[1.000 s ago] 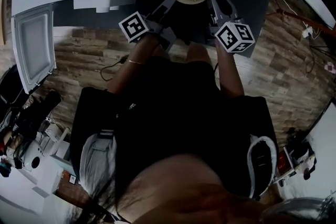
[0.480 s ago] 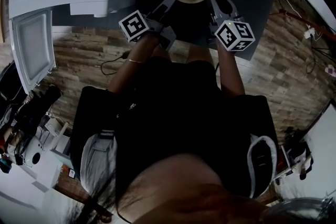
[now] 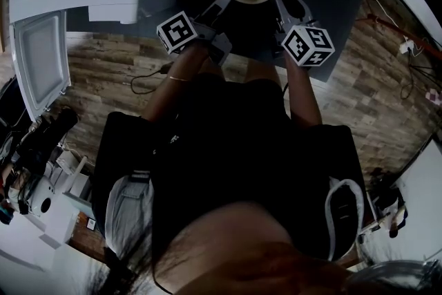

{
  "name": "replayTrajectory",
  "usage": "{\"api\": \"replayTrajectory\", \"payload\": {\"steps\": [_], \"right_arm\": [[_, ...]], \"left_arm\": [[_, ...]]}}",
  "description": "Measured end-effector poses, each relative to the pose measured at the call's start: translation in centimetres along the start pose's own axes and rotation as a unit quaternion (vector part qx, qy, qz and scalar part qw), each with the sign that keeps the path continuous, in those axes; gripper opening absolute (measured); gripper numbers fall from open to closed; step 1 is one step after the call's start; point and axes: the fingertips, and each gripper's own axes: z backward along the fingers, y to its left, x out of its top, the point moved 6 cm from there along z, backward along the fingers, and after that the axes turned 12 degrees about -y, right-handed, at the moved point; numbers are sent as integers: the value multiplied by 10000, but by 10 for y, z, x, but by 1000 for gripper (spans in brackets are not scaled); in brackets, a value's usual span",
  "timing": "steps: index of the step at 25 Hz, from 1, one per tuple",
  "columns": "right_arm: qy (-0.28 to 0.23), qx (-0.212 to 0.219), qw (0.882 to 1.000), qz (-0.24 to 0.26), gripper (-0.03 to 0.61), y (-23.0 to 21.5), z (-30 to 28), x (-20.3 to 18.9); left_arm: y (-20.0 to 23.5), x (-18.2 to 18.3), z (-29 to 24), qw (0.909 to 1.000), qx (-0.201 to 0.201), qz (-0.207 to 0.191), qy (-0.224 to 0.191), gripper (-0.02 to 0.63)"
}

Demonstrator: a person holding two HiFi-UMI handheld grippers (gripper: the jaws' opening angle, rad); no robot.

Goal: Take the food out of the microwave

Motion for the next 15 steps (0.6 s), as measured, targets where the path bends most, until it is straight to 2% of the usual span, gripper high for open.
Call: {"api": "replayTrajectory", "payload": {"steps": [6,11,15], "right_arm": [[149,270,9993,228,64,11,-4,-1],[184,288,9993,182,64,12,-4,-3],[149,220,9995,167,64,8,0,-1]], "left_arm": [[0,-6,-2,9987,105,-429,256,15],[6,-7,0,9990,247,-306,200,15],[7,-4,0,9987,293,-369,179,15]]}}
